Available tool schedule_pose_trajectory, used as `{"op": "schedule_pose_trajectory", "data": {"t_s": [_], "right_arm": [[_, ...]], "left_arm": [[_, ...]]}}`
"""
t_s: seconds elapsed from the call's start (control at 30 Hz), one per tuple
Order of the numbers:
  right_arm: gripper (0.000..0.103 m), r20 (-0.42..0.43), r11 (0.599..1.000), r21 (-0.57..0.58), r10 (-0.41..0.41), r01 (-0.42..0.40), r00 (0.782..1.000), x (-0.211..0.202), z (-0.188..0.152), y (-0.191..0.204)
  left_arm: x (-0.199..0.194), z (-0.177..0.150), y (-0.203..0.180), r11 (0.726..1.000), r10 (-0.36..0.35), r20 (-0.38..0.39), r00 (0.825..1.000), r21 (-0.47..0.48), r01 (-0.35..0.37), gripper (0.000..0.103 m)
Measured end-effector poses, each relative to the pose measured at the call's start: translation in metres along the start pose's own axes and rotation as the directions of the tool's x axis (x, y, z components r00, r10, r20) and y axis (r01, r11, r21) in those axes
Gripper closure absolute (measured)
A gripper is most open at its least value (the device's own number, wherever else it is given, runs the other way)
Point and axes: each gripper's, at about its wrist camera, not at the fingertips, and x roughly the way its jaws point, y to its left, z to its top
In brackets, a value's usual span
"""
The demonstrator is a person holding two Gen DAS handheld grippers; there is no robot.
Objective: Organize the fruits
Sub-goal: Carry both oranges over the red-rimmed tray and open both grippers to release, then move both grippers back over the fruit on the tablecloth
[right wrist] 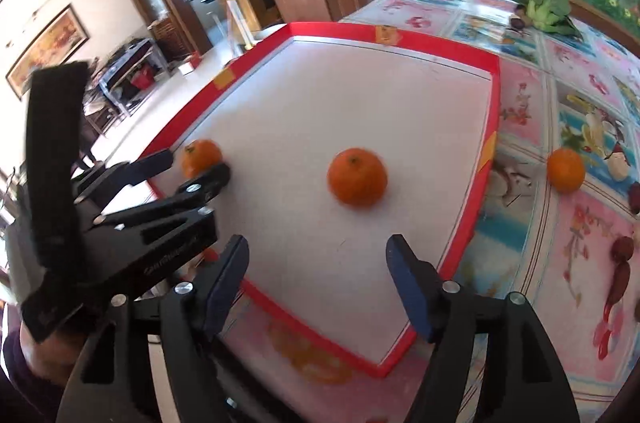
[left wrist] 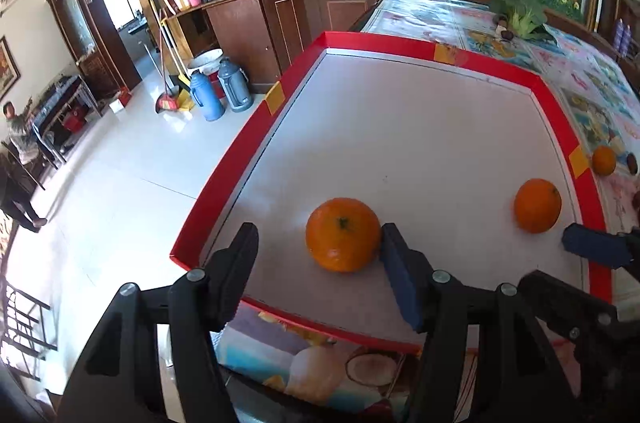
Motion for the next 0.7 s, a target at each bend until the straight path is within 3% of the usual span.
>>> {"op": "schedule_pose_trajectory", "data": {"t_s": [0.3, 0.5, 0.6, 0.7], "right_arm": [[0.029, -0.094, 0.995, -0.004, 0.103, -0.104, 0.99, -0.008, -0.011, 0.001], [0.028, -0.099, 0.986, -0.007, 0.167, -0.168, 0.981, -0.01, -0.017, 0.007], [0.028, -0.005, 0.973, 0.013, 0.231, -0.231, 0.973, -0.035, -0.015, -0.006], [0.028, 0.124, 0.972, 0.024, 0.229, -0.234, 0.966, -0.076, -0.016, -0.036]], "left_arm": [[-0.012, -0.014, 0.007, 0.999, -0.032, -0.024, 0.999, 0.006, 0.032, 0.039], [-0.023, -0.026, 0.011, 0.999, -0.034, -0.032, 0.999, 0.026, 0.035, 0.039], [-0.027, -0.028, 0.013, 1.0, -0.017, -0.038, 0.999, 0.02, 0.018, 0.039], [-0.04, -0.023, 0.013, 1.0, -0.004, 0.002, 1.0, -0.01, 0.004, 0.039]]}}
